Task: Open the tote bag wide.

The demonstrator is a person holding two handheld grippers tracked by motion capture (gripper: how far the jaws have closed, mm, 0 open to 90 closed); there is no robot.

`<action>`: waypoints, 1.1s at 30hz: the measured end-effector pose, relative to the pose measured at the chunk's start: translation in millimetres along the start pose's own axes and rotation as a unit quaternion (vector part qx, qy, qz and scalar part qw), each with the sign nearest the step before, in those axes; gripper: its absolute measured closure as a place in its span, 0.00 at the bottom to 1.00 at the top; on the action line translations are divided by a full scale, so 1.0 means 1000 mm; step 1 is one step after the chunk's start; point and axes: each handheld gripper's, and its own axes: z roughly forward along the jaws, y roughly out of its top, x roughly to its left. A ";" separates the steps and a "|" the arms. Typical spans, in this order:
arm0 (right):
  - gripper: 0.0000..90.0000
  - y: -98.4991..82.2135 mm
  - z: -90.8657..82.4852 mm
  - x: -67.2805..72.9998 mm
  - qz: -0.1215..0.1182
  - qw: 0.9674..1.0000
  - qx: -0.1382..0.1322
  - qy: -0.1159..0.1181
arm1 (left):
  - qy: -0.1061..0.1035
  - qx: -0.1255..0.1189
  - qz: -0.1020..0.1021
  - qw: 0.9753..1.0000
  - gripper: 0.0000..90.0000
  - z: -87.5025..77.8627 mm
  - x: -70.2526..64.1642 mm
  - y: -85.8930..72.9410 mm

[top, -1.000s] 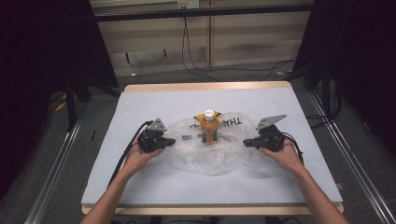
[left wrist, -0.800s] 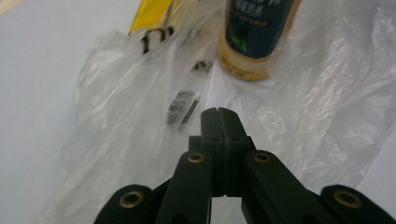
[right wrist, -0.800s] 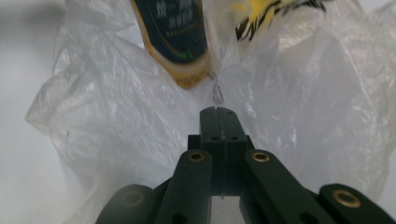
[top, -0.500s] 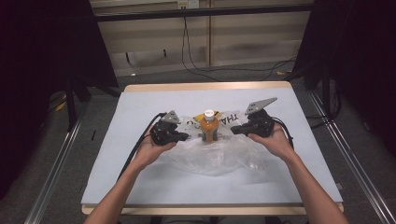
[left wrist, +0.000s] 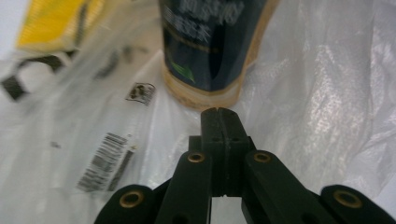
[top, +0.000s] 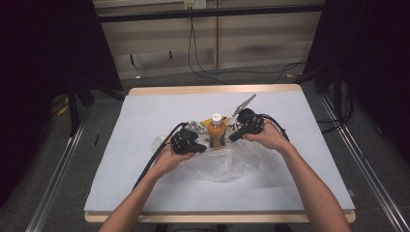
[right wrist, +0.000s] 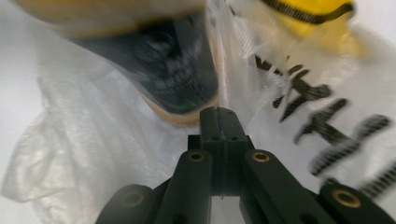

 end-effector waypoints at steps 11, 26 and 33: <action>1.00 0.014 0.035 -0.025 0.025 0.999 0.022 -0.017 | -0.027 0.038 0.065 0.997 1.00 0.013 -0.049 -0.008; 1.00 0.036 0.042 -0.070 0.106 0.988 -0.016 -0.114 | -0.075 0.048 0.143 0.986 1.00 -0.006 -0.114 -0.033; 1.00 0.039 0.042 -0.083 0.129 0.977 -0.018 -0.168 | -0.079 0.039 0.141 0.986 1.00 -0.009 -0.122 -0.040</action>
